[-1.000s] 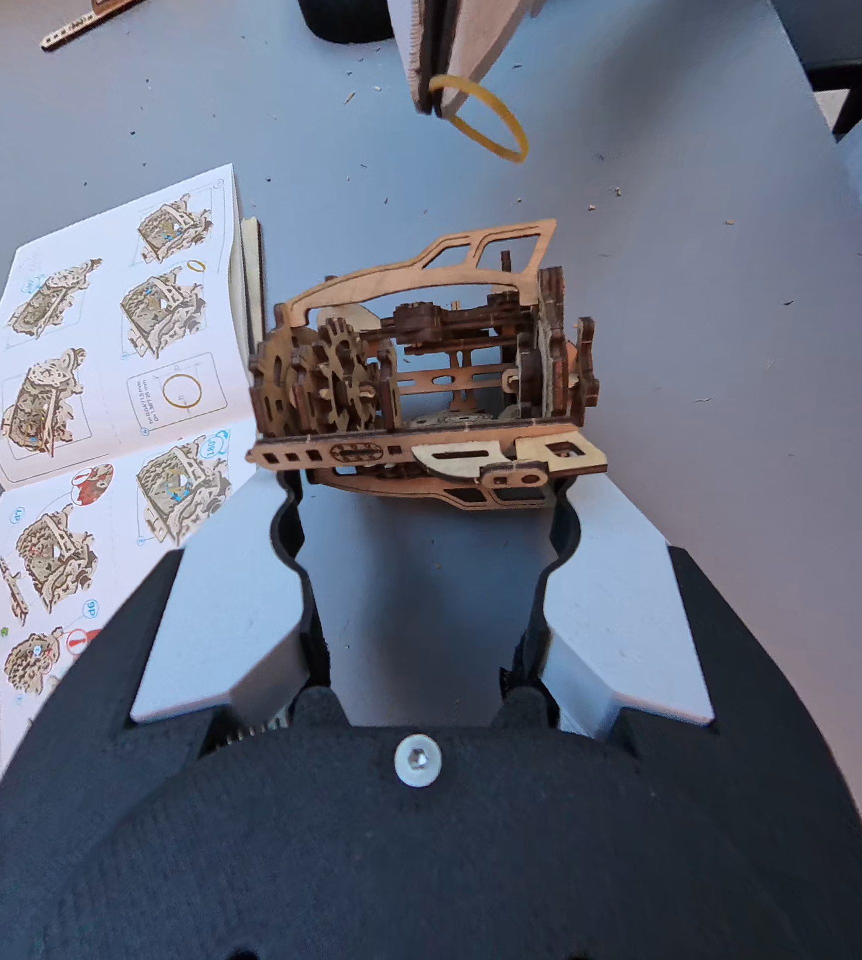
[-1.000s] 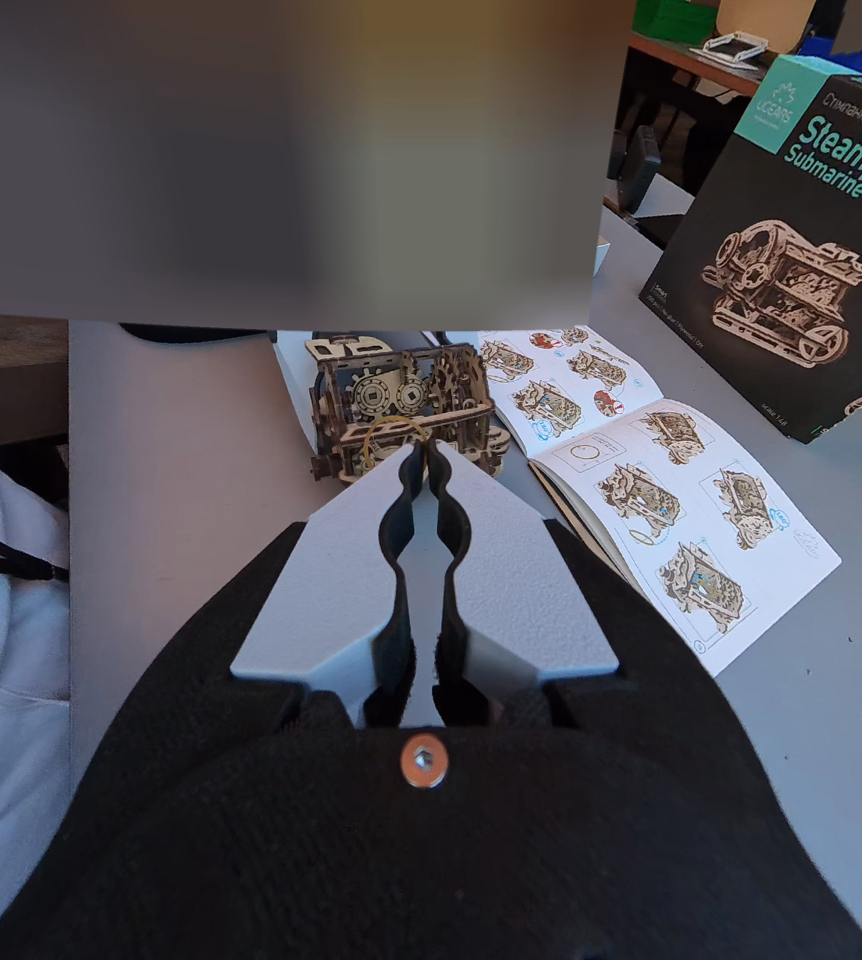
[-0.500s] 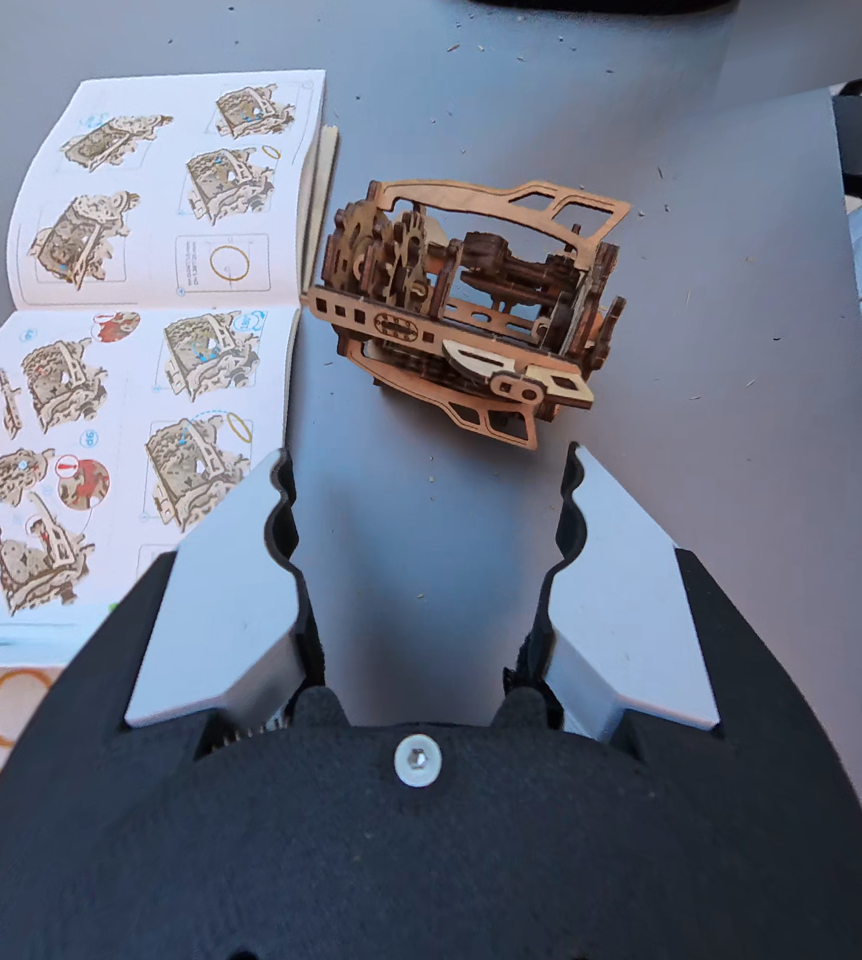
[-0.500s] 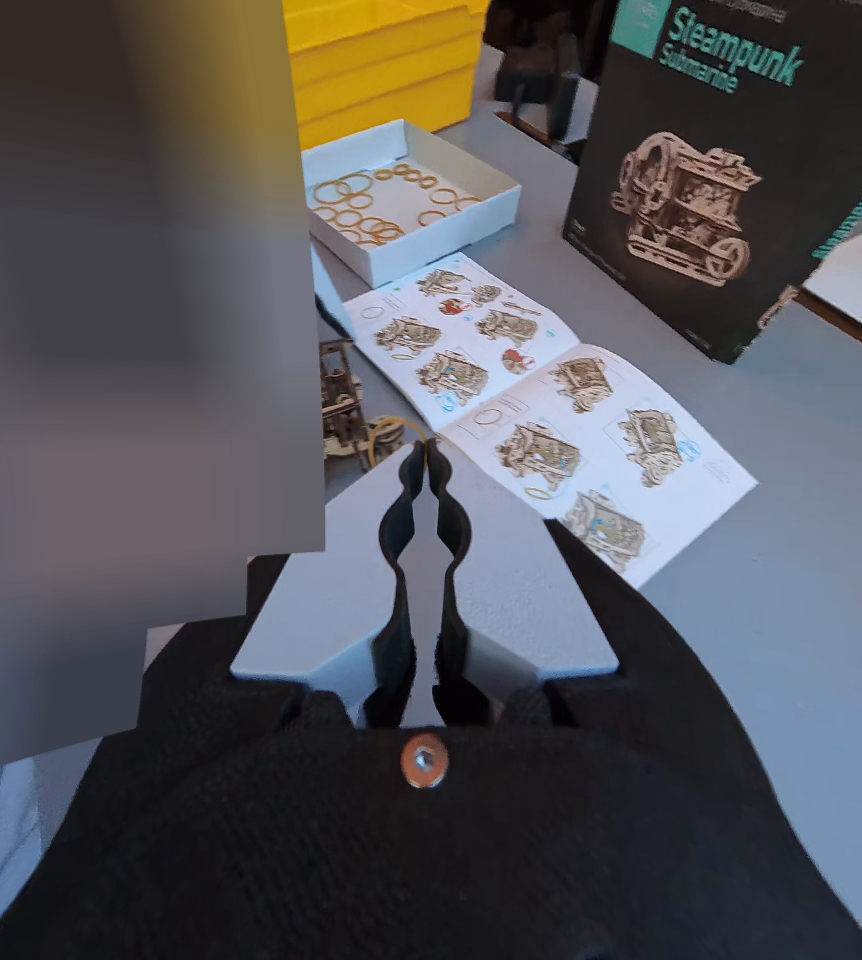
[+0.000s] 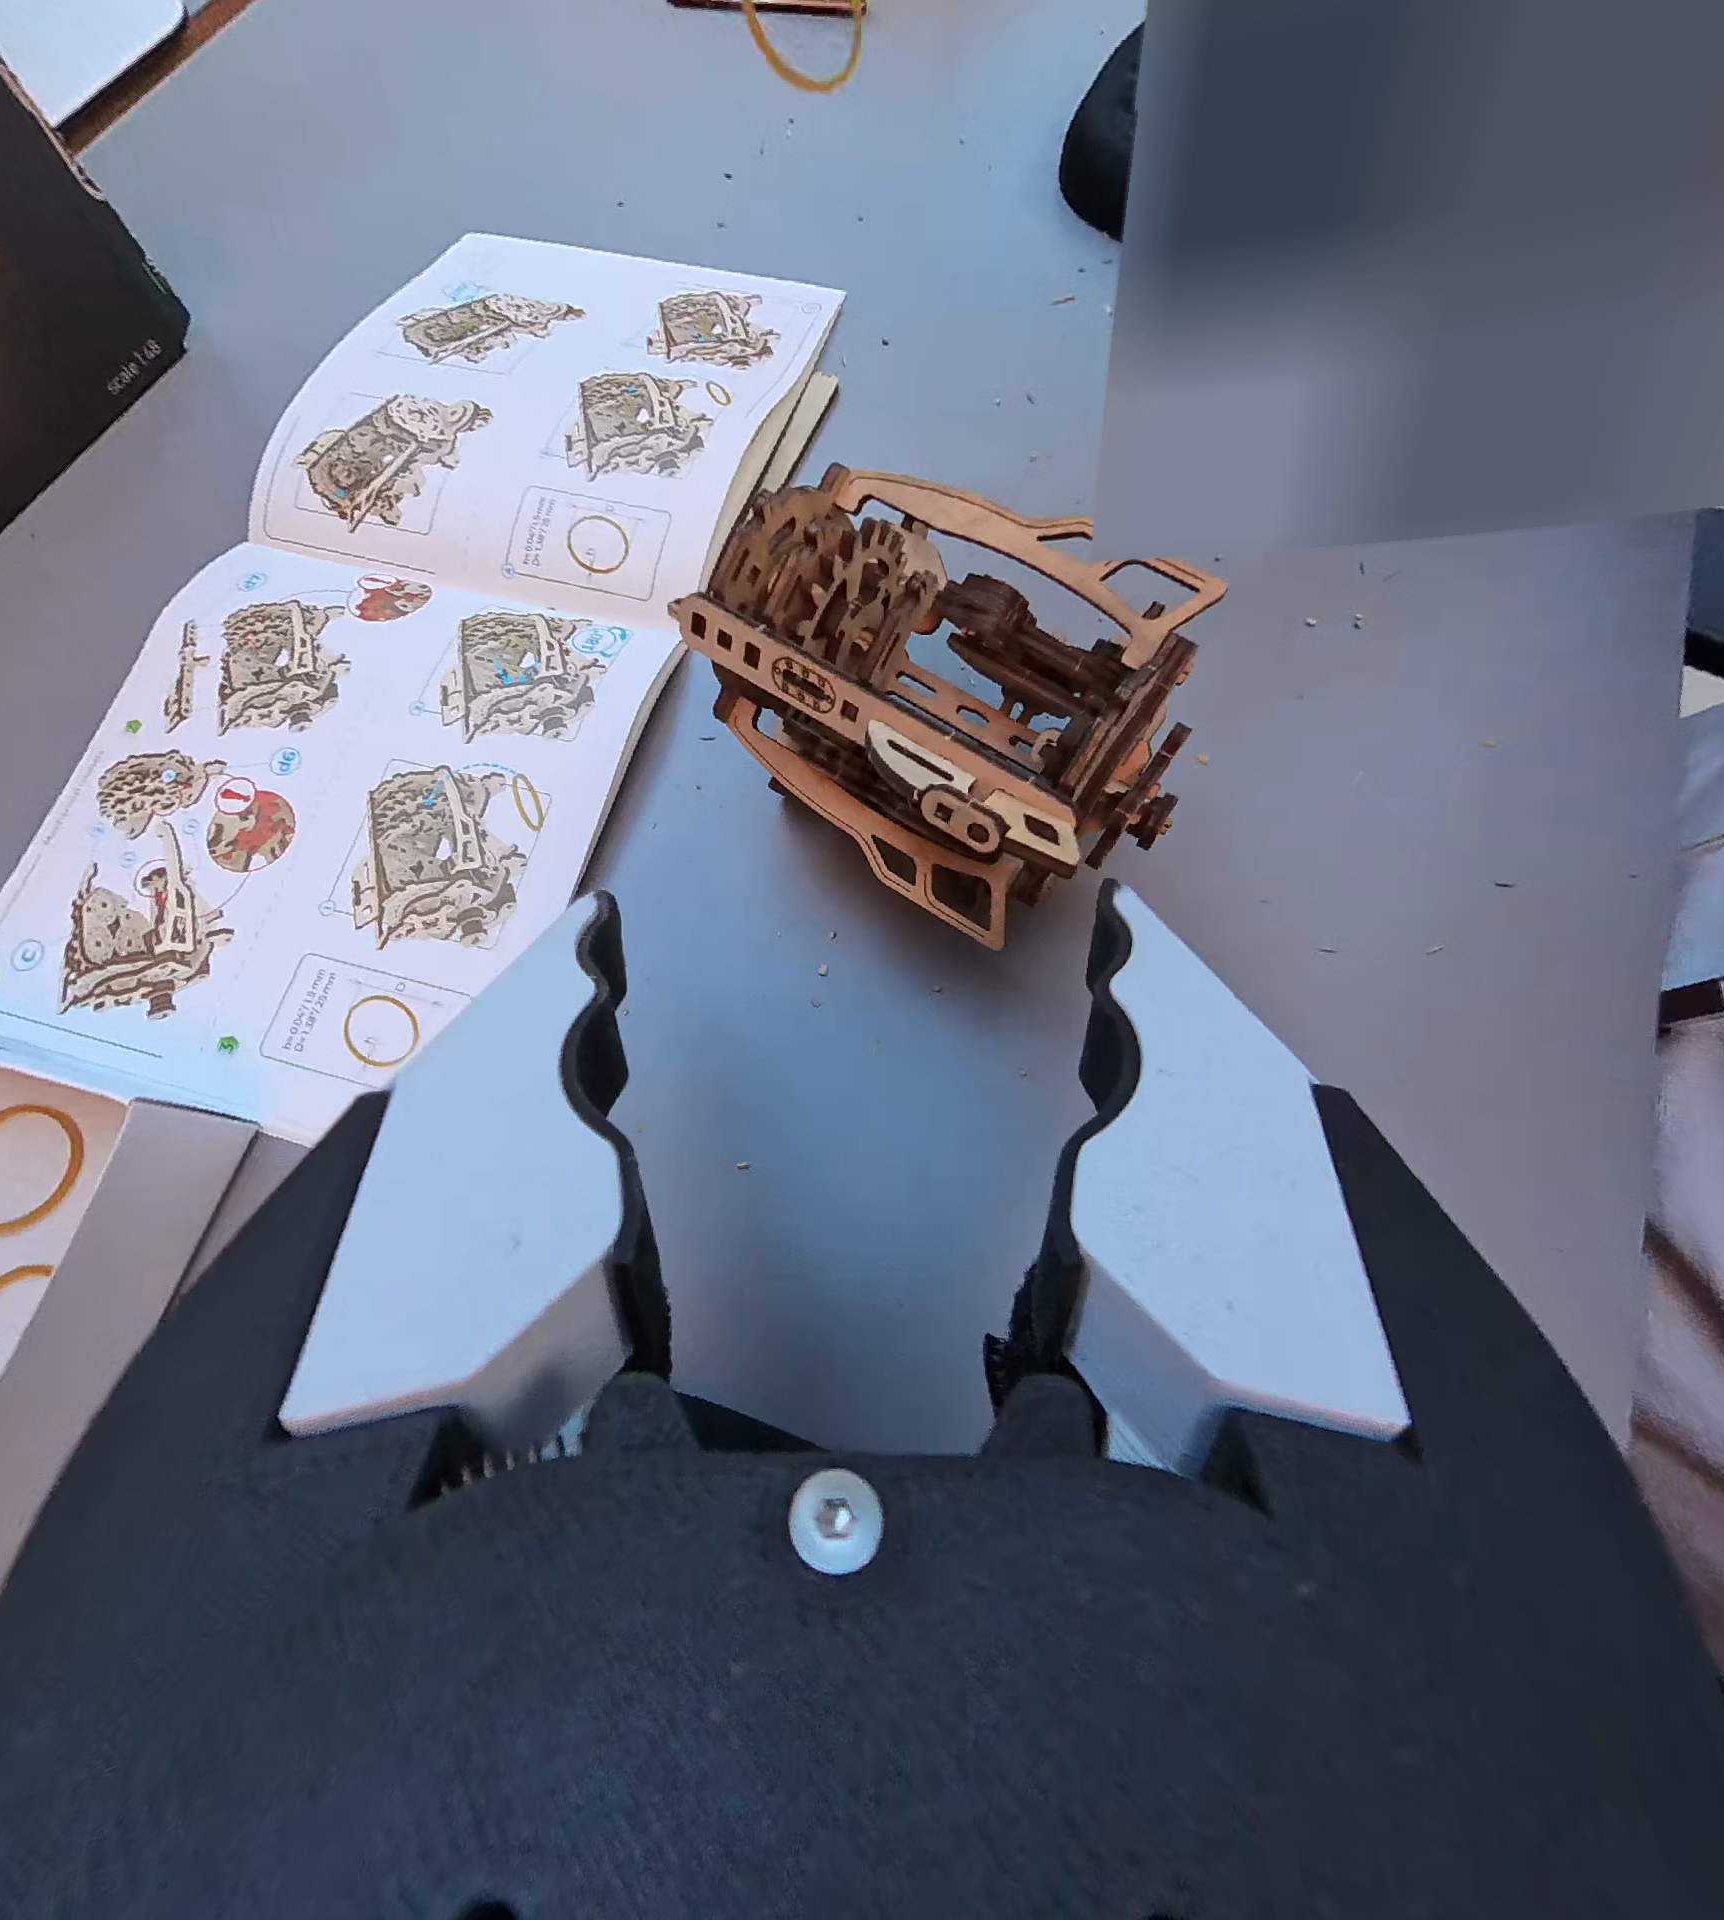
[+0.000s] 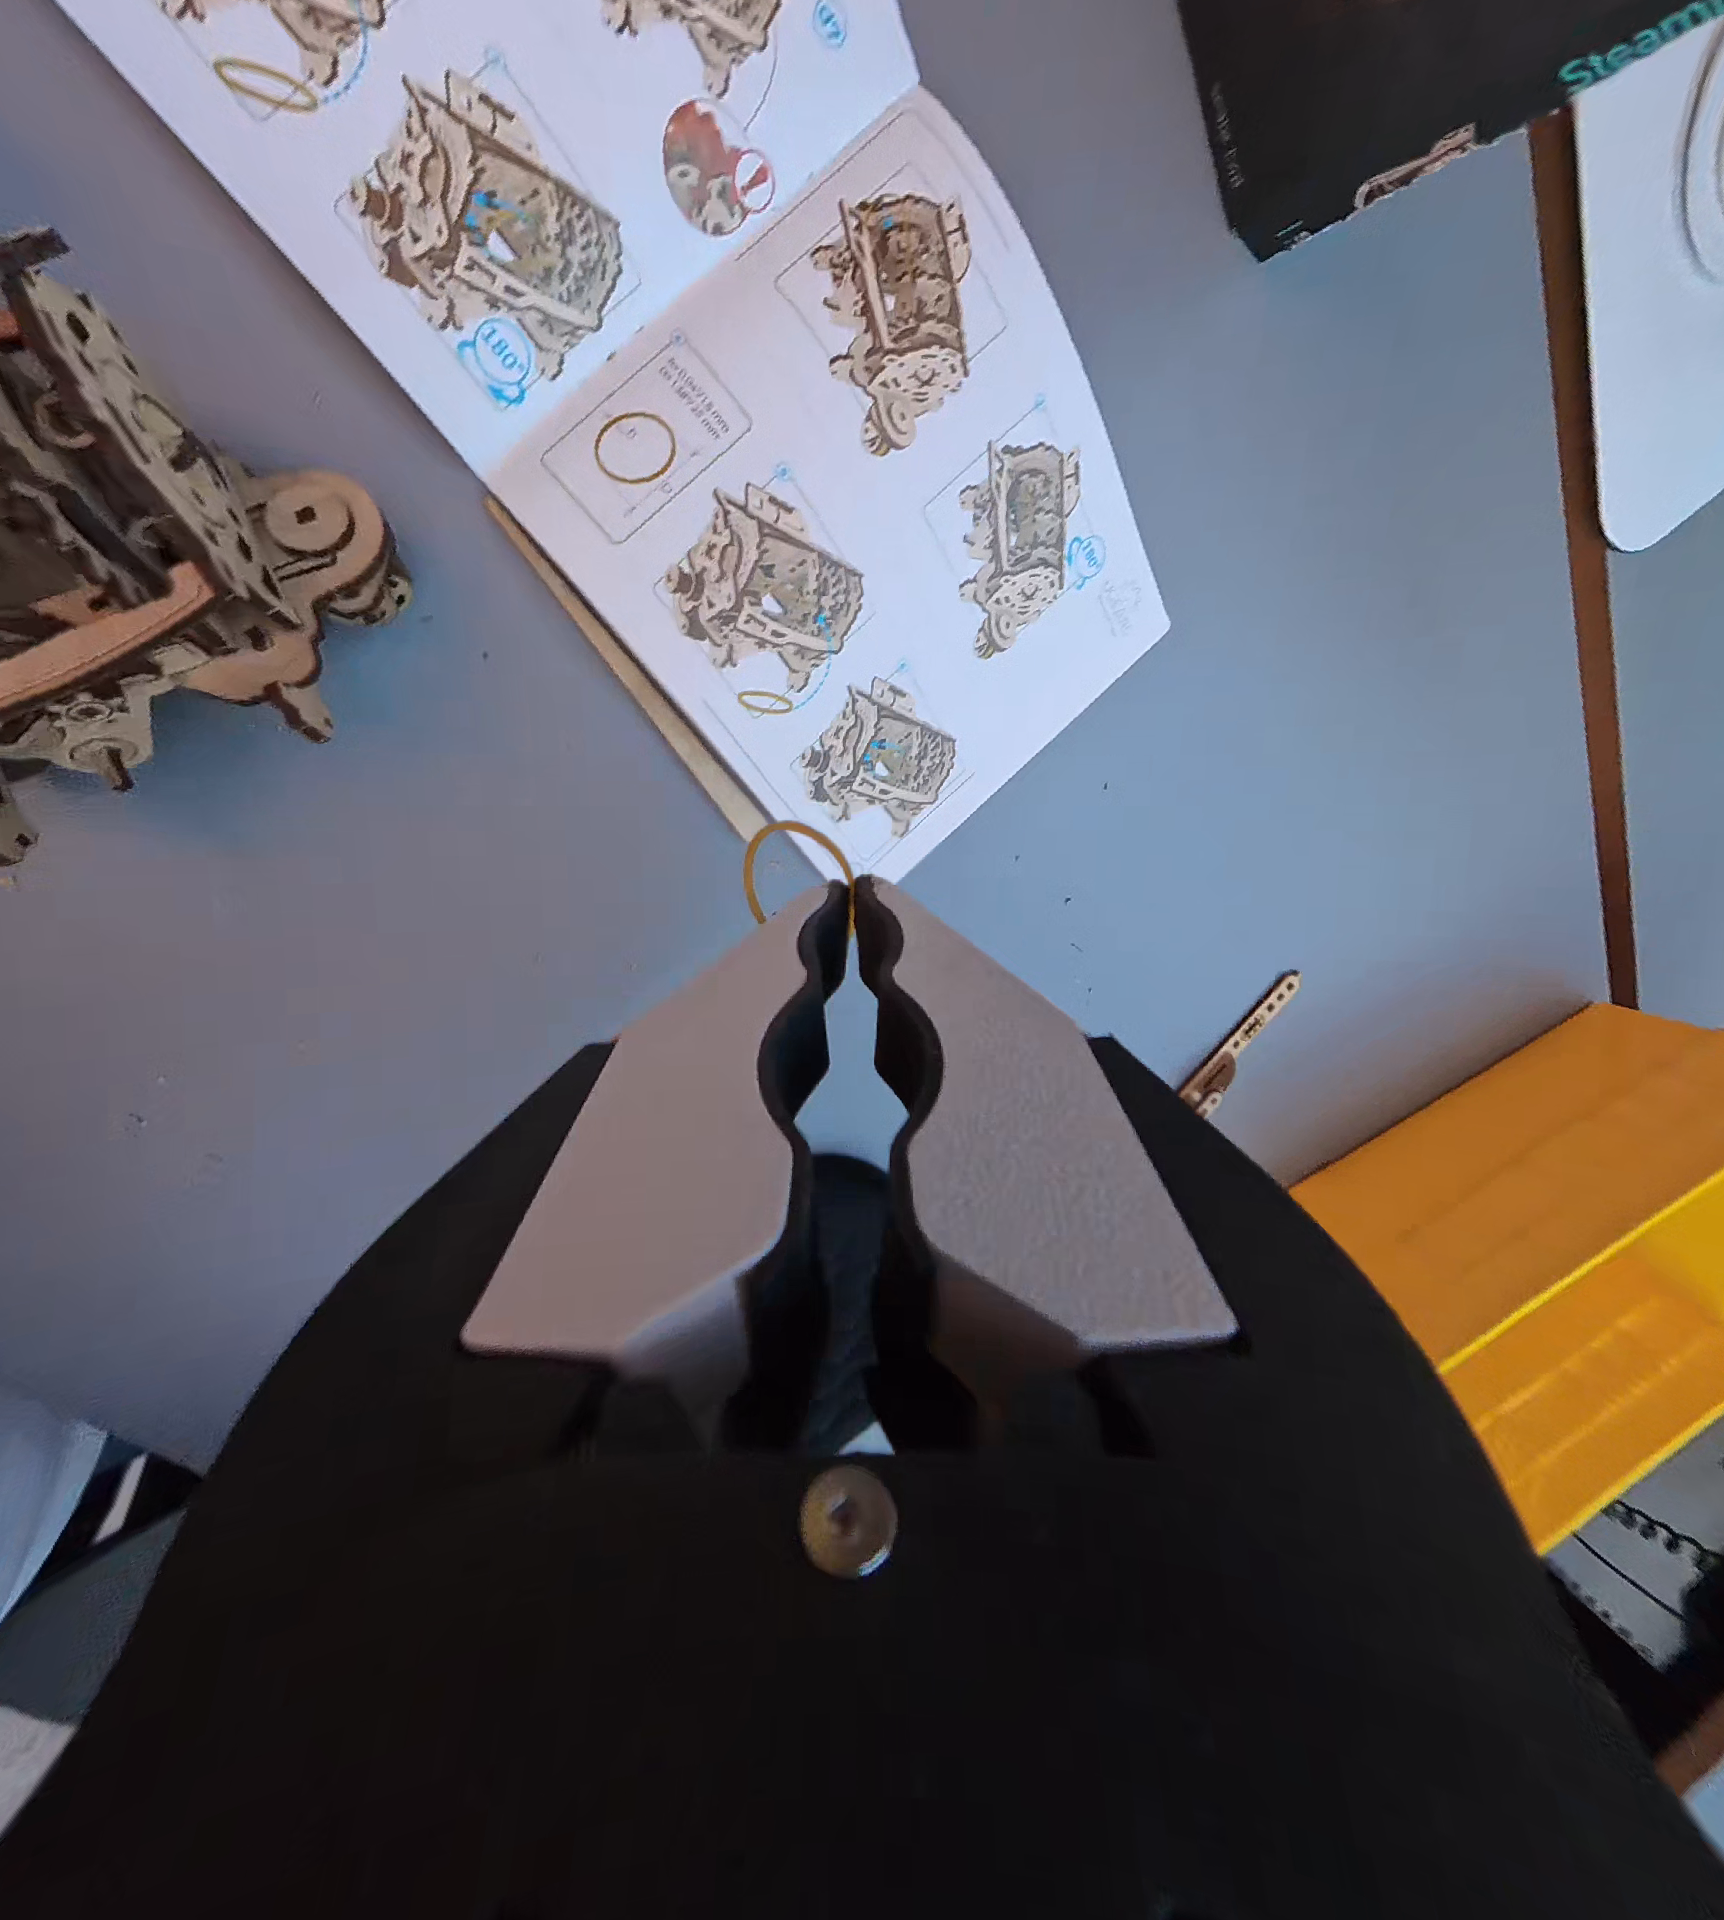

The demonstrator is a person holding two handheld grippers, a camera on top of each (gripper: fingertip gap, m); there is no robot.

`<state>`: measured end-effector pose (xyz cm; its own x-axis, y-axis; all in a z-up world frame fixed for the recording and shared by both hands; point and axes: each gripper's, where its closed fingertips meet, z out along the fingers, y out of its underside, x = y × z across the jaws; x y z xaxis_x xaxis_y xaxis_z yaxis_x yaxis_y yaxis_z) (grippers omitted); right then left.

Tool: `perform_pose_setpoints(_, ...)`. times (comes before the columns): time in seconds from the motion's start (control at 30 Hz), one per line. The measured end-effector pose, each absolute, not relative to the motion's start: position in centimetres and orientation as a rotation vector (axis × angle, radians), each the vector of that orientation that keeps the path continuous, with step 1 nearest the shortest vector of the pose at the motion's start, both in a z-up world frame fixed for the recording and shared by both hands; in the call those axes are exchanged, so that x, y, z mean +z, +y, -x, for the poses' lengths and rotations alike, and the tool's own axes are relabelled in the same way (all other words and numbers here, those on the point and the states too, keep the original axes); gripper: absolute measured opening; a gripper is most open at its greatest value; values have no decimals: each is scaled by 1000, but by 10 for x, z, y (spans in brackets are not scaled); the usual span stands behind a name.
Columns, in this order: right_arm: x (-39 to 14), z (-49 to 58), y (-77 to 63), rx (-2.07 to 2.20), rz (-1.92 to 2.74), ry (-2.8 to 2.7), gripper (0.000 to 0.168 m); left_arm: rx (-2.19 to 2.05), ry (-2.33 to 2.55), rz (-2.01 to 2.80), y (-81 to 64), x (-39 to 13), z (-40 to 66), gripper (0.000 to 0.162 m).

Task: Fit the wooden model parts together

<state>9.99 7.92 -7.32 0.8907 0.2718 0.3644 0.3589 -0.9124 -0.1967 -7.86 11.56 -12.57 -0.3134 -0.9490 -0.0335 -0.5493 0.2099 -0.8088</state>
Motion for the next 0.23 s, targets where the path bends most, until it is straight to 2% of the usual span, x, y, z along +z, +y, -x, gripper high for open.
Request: perform_pose_setpoints(0.23, -59, -77, 63, -636, 2916, -585, 1, -951, 1915, 1395, 110, -122, 83, 87)
